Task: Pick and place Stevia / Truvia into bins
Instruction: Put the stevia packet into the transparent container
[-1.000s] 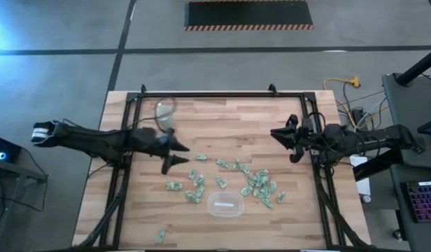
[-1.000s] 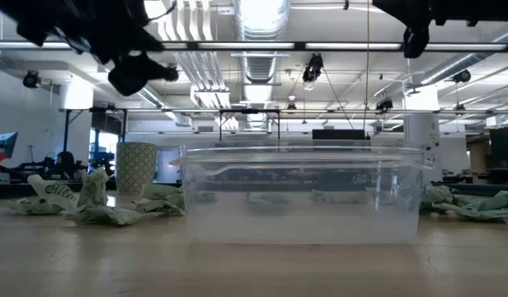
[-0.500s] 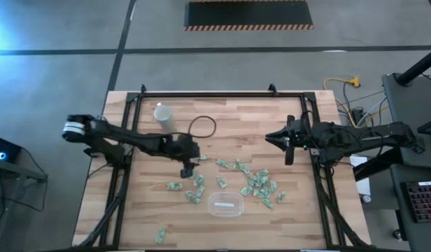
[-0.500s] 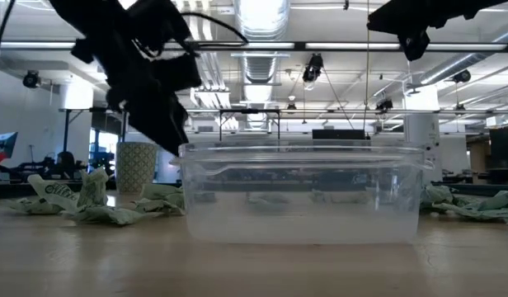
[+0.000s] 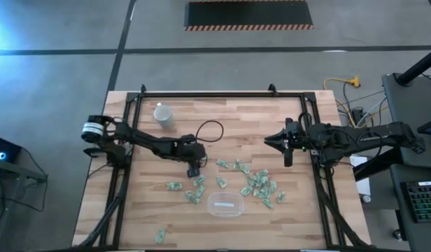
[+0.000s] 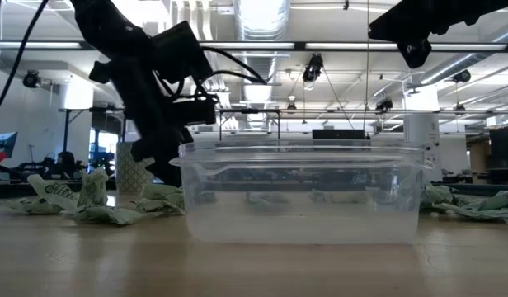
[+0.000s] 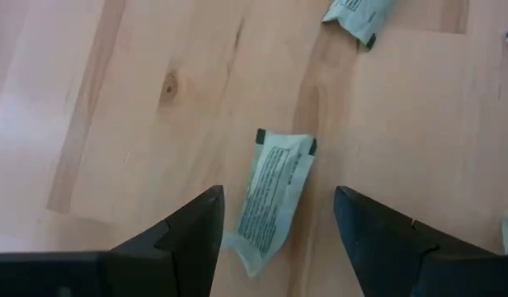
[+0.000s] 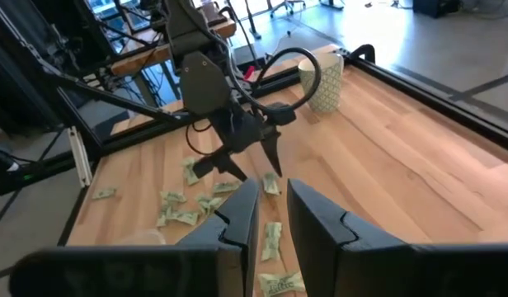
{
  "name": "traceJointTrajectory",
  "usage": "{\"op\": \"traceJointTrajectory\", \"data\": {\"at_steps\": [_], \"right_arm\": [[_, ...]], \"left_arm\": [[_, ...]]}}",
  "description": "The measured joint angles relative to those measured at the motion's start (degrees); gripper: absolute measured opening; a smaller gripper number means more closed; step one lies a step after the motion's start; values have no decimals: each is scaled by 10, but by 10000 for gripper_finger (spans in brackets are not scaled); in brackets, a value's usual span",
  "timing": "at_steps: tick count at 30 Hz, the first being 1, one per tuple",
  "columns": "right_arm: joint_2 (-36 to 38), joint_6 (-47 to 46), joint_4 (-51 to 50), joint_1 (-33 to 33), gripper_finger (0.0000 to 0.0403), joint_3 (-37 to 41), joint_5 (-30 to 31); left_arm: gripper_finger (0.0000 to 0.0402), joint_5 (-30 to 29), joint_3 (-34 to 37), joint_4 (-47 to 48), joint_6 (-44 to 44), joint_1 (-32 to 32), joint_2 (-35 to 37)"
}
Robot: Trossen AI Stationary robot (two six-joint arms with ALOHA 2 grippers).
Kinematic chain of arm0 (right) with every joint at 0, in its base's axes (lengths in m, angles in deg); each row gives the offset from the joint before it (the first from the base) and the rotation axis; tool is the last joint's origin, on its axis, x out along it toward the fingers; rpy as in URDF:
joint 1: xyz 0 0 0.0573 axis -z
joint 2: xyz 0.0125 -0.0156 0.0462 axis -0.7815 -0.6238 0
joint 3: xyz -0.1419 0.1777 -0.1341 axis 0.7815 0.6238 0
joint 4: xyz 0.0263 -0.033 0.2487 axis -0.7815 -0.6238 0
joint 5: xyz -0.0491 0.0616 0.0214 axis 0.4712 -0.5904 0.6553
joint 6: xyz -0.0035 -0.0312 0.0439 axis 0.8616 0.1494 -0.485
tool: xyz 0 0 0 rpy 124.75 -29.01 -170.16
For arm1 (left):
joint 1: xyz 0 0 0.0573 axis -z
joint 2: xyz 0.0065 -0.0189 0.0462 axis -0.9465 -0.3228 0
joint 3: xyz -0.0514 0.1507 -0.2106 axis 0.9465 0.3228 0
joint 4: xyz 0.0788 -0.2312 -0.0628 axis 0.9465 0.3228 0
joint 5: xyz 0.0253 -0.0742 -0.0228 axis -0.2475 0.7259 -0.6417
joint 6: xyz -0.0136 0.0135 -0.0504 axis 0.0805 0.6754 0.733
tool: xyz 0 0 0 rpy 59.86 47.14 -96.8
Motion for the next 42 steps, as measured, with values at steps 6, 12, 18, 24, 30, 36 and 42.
{"op": "traceJointTrajectory", "data": {"at_steps": [6, 12, 18, 24, 30, 36, 42], "right_arm": [[-5, -4, 0, 0, 59, 0, 0], [-6, -5, 0, 0, 59, 1, 1], [-10, -5, 0, 0, 59, 1, 1], [-13, -11, -32, 0, 59, 1, 2], [-12, -9, -105, 0, 59, 1, 2], [-12, -8, -188, 0, 59, 1, 1], [-12, 35, -208, 0, 59, 1, 1]], "left_arm": [[185, 22, 2, -3, -2, -7, -1], [92, 45, 3, -2, -1, -7, 1], [9, 46, 2, 3, 0, -7, 5], [4, 131, -30, 1, 17, -6, 47], [2, 234, -61, -61, 21, 6, 91], [1, 236, -66, -155, 106, 42, 92], [1, 195, -83, -173, 180, 110, 57]]}}
